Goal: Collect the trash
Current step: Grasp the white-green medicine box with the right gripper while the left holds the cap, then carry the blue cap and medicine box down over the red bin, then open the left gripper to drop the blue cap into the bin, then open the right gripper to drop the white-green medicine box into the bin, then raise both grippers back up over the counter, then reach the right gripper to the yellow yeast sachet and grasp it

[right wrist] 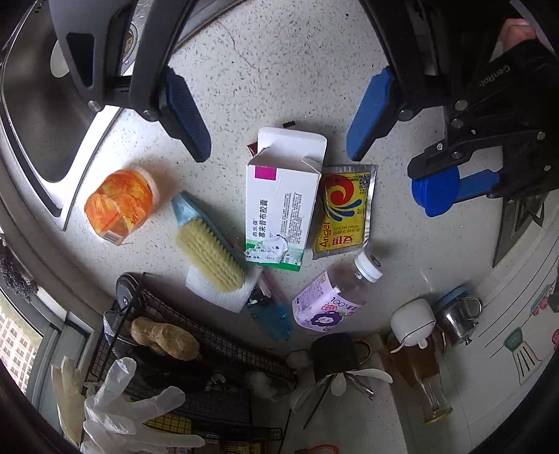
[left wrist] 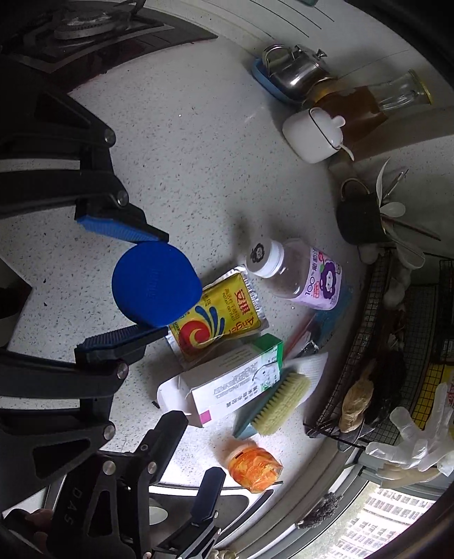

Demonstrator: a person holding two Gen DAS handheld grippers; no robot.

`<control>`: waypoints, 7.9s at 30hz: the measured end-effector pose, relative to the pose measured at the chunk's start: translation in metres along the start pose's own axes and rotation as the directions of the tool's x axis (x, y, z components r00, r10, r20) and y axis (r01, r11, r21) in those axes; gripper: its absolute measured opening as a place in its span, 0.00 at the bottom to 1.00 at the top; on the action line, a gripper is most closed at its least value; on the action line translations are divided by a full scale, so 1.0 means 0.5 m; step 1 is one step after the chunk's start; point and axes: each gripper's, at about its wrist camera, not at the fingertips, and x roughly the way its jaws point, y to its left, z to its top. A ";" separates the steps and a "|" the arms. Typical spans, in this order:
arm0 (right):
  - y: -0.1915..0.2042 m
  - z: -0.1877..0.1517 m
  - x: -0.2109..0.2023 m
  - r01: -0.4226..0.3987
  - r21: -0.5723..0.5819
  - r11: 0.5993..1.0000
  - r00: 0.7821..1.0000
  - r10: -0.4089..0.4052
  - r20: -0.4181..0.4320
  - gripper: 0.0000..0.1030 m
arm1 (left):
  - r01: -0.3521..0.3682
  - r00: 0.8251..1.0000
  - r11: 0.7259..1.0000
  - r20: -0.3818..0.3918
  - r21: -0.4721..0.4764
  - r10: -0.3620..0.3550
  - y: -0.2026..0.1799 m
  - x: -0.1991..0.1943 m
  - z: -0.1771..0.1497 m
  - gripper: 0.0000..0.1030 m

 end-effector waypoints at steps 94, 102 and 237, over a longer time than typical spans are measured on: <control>0.207 -0.625 0.147 -0.167 -0.180 0.969 0.929 0.094 -0.357 0.58 | -0.054 0.968 0.978 -0.253 -0.201 0.002 0.040 0.089 -0.777 0.42; 0.206 -0.690 0.282 -0.129 -0.150 0.980 0.917 0.060 -0.393 0.58 | 0.007 0.955 0.984 -0.291 -0.178 -0.060 0.041 0.255 -0.818 0.42; 0.120 -0.053 -0.072 0.021 -0.191 0.981 0.996 -0.004 0.089 0.79 | -0.097 0.994 0.991 0.040 -0.095 0.101 0.073 -0.119 -0.115 0.79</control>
